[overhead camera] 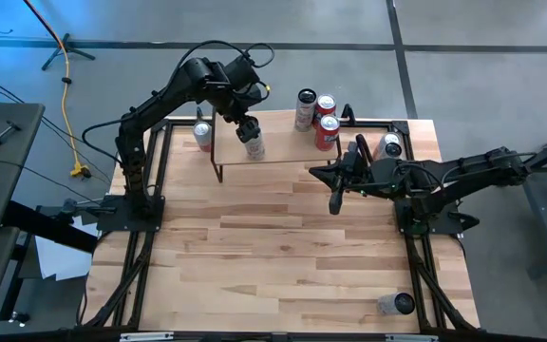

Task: Place canned beverage on shelf
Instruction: Put the black orange soda can on the shelf

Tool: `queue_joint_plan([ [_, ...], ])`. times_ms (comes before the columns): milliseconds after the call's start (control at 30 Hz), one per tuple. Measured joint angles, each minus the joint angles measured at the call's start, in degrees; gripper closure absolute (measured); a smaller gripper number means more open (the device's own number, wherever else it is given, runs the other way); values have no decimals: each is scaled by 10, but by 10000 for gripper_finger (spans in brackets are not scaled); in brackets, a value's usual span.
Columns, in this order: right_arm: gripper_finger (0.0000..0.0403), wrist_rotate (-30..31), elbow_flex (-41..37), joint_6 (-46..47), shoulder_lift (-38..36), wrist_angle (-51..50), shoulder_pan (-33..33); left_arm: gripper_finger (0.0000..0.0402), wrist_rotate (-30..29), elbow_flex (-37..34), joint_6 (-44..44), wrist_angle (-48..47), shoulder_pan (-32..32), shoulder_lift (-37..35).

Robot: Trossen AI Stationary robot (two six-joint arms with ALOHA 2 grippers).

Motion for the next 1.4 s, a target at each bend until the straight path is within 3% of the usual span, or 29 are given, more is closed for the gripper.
queue_joint_plan([
  [167, 403, 0, 0, 0, 0, 0, 0, 182, 2, 0, 4, 3, 0, 1],
  [700, 403, 0, 0, 3, 0, 0, 0, 83, 2, -2, 4, 1, 0, 3],
  [1233, 403, 0, 0, 3, 0, 0, 0, 28, 3, 57, 25, -1, 0, 2],
  [1400, 403, 0, 0, 3, 0, 0, 0, 25, 7, 52, 10, 29, -1, -32],
])
